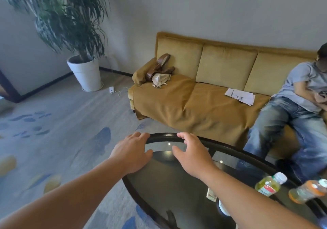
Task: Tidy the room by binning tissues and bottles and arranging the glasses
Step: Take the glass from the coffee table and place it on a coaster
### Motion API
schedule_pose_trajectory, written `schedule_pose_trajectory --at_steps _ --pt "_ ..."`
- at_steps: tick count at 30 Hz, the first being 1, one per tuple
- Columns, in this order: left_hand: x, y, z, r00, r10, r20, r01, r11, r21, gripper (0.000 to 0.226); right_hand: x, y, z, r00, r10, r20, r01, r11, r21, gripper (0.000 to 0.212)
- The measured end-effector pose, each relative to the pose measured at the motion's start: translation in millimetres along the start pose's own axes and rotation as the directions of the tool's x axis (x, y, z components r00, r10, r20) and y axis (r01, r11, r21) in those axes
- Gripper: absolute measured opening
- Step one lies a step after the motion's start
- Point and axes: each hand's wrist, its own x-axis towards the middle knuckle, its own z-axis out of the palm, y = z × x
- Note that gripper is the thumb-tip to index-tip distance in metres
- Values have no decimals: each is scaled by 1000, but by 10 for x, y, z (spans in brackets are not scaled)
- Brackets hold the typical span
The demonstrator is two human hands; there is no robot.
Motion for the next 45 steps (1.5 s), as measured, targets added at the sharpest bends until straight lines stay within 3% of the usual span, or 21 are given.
schedule_pose_trajectory --at_steps 13,20,25,32,45 --pt "1638 32 313 967 192 166 -194 981 -5 48 1121 616 -81 961 256 -102 -253 967 41 51" --pt "2476 55 690 858 345 380 -367 930 -14 55 1514 904 59 881 437 -182 -427 899 96 56" --pt "2902 133 954 788 431 440 -460 887 -44 56 1720 1117 119 831 511 -219 -496 859 125 61" --pt "3190 115 1572 717 446 536 -511 859 -32 60 1783 1776 569 780 613 -127 -575 782 239 75" --pt "3330 -204 2979 724 350 595 -450 893 21 62 1883 3150 1815 736 677 -16 -628 692 355 99"
